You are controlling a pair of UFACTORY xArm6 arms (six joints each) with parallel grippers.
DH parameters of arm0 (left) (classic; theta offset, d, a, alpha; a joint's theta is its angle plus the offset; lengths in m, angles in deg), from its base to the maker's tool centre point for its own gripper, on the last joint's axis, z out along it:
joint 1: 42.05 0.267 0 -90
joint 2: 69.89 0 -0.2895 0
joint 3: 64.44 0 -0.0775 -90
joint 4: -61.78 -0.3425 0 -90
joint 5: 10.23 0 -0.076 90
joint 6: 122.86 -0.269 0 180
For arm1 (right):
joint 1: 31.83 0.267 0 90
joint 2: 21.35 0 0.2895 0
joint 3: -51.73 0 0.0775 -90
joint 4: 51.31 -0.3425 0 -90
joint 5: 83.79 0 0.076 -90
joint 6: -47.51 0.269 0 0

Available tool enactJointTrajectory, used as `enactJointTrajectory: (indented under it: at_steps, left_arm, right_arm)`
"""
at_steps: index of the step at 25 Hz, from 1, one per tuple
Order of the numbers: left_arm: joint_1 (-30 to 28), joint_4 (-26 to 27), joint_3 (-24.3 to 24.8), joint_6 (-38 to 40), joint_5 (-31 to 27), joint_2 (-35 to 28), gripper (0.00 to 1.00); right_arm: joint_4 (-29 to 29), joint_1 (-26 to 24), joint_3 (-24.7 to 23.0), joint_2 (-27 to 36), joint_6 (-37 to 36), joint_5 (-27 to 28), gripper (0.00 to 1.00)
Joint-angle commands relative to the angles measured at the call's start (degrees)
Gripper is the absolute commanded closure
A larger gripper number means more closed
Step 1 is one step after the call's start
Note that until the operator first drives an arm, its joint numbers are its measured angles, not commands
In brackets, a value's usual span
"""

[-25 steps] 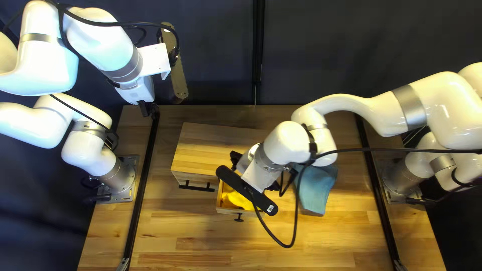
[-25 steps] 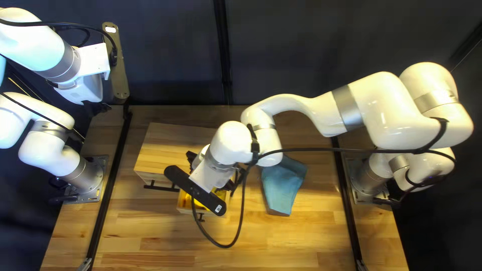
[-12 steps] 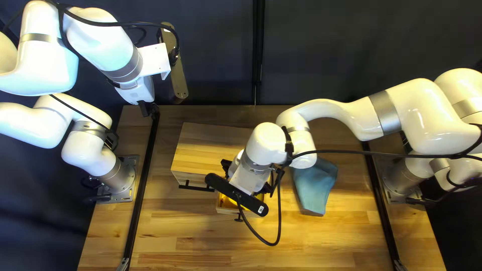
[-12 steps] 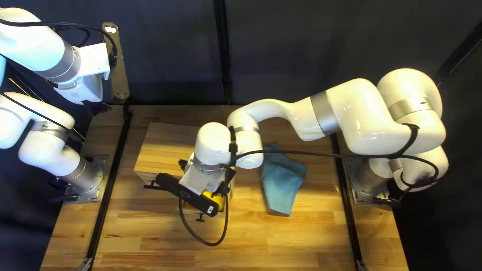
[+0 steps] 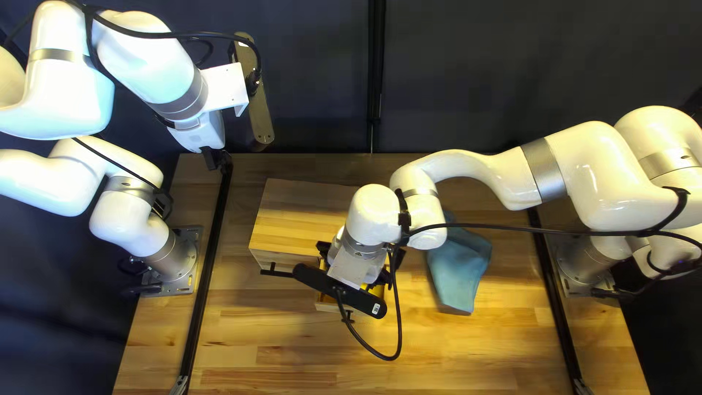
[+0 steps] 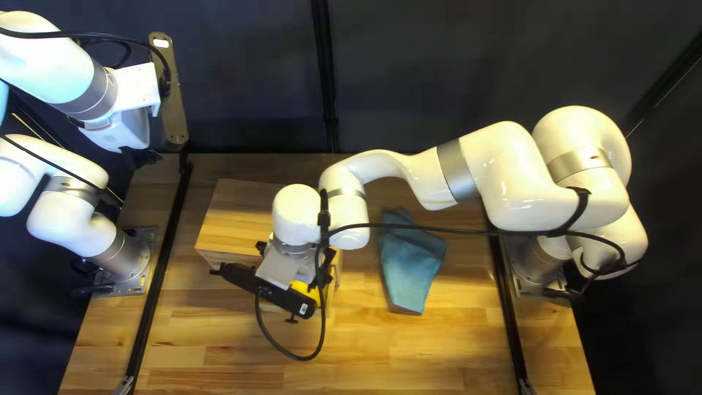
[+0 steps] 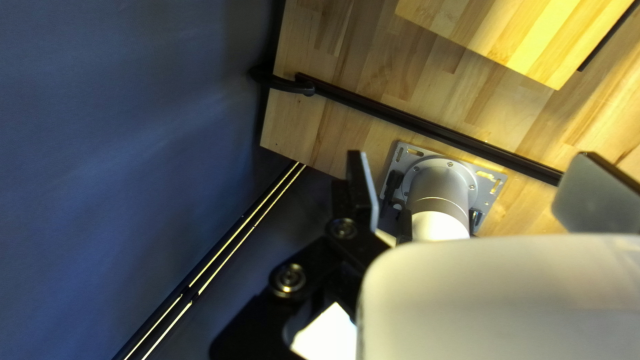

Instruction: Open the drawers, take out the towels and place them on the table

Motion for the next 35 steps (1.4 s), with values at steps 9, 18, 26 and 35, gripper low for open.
enactJointTrajectory:
  at_steps: [9,18,26,35]
  left_arm:
    - [0.0,0.0,0.0,0.0,0.0,0.0,0.00]
    - [0.0,0.0,0.0,0.0,0.0,0.0,0.00]
    - [0.0,0.0,0.0,0.0,0.0,0.0,0.00]
    - [0.0,0.0,0.0,0.0,0.0,0.0,0.00]
  right_arm:
    - [-1.3,0.3,-0.3,-2.0,-2.4,0.3,0.00]
    - [-1.5,-0.2,1.4,-3.4,-4.1,2.2,0.00]
    - [-1.8,-0.5,3.0,-5.3,-5.5,3.7,0.00]
    - [-0.5,0.0,5.5,-7.0,-5.3,5.5,0.00]
